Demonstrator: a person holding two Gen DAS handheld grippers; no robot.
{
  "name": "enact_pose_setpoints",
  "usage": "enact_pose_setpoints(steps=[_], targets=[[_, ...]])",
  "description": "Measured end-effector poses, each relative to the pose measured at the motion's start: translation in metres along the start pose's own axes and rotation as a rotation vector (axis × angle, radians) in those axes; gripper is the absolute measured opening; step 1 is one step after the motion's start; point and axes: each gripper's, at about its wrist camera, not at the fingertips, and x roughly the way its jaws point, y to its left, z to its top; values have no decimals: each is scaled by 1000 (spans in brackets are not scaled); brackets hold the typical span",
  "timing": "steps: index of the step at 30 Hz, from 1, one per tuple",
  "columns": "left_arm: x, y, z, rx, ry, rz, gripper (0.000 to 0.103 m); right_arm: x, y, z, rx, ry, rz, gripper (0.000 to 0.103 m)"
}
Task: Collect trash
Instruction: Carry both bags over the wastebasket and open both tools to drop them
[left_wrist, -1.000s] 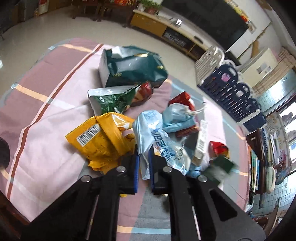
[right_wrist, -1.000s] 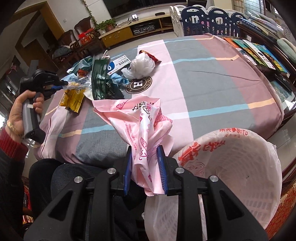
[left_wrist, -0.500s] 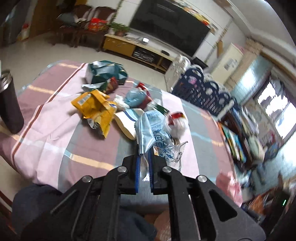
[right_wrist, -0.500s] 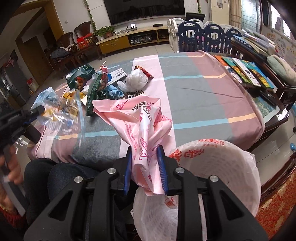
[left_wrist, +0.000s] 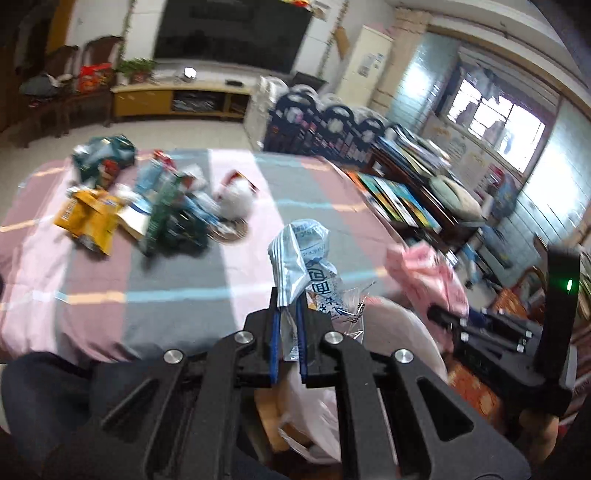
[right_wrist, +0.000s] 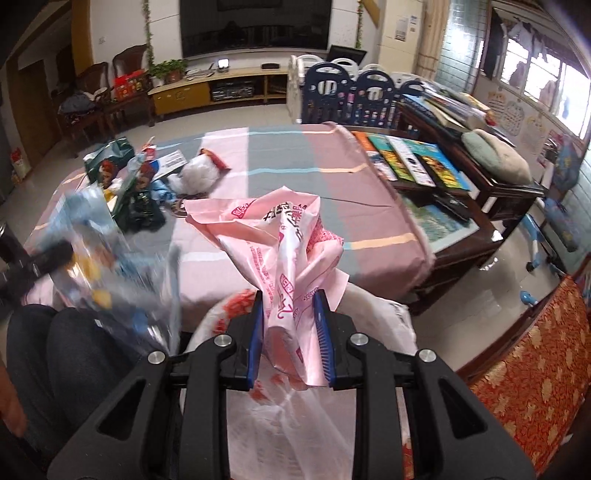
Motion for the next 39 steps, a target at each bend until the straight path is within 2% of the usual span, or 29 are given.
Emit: enact_pose_setpoints(steps=[5,13,15,16,18,21,26,31,33,35,37,39], targets=[[31,-23,-20,41,127,-99,9,-9,-23,-4,60,-19,-21,27],[66,-58,-39,127,247,-189,10,-15,-42,-13,109,-33,-4,27],[73,-67,-45,146,277,-196,17,-16,-48,-16,119,-35,-3,27],[76,-71,-46,155,285,-194,24,-17,-51,-18,123,-35,-4,27],[77,-76,-48,172,284,-194,47,-17,-57,-19,138,-31,-1,27],[71,-79,-47,184,261,-187,63,-15,-62,-22,155,-22,7,27],[63,-77,-41,179,227,-138,68,-11,-61,-28,136,2,9,27],[50,-68,-30,182,163,-39,70,-7,-56,-39,82,50,9,30],[46,-64,-27,180,144,-8,71,-4,-54,-45,60,83,20,36],[41,-60,-25,172,129,11,72,-4,-54,-48,56,87,20,59],[40,-57,-22,164,122,22,73,-7,-55,-47,75,70,24,71],[38,-52,-21,153,119,32,73,-9,-55,-44,97,63,43,74]])
